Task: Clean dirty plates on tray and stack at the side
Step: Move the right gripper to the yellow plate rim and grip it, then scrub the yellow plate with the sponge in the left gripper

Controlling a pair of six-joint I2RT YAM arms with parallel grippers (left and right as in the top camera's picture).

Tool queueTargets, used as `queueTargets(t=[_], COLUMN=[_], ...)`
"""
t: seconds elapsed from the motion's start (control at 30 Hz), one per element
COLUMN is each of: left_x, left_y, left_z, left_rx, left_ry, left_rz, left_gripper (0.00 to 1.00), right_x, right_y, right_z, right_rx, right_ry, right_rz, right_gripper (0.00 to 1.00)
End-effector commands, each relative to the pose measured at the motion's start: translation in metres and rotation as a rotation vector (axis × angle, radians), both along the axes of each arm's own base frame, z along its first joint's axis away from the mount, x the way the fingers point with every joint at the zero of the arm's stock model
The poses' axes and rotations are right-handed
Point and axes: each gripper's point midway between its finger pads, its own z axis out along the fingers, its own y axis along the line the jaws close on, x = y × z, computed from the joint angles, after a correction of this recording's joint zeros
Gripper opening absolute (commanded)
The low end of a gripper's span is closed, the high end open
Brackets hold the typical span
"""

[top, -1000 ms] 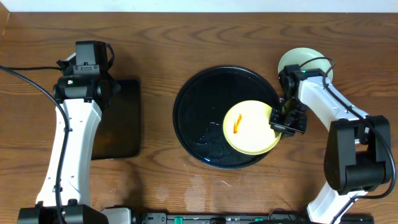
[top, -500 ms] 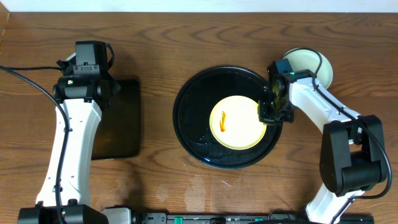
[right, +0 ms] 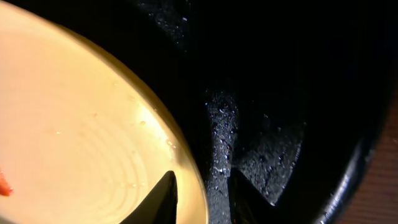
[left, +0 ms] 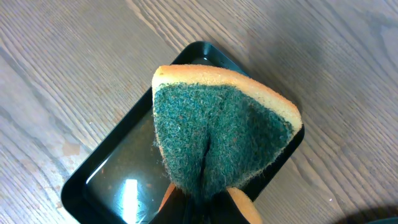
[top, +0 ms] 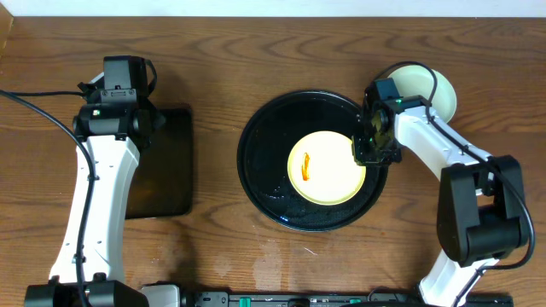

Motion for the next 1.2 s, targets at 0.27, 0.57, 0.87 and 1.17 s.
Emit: queueTargets(t=[0.27, 0.57, 0.87, 1.17], left_x=[0.014, 0.048, 0.07, 0.073], left_y=[-0.034, -0.113, -0.226, -0.313], left_z=[-0.005, -0.019, -0.06, -0.095], left_rx=[-0.163, -0.44, -0.474, -0.569], left_ry=[-0.032, -0.082, -0.054, -0.065], left_rz=[-0.139, -0.399, -0.647, -0.686], left_gripper=[0.07, 0.08, 0.07, 0.08], right_x=[0.014, 0.059, 0.07, 0.07], right_y=[0.027, 0.038, 0.043, 0.041], right_z=[-0.028, -0.019, -0.016, -0.017], right_rx=[0.001, 0.035, 0.053, 0.023], right_ry=[-0.045, -0.229, -0.274, -0.275], right_rz=[0.073, 0.073, 0.045, -0.004], right_gripper=[0.01, 0.01, 0.01, 0.01])
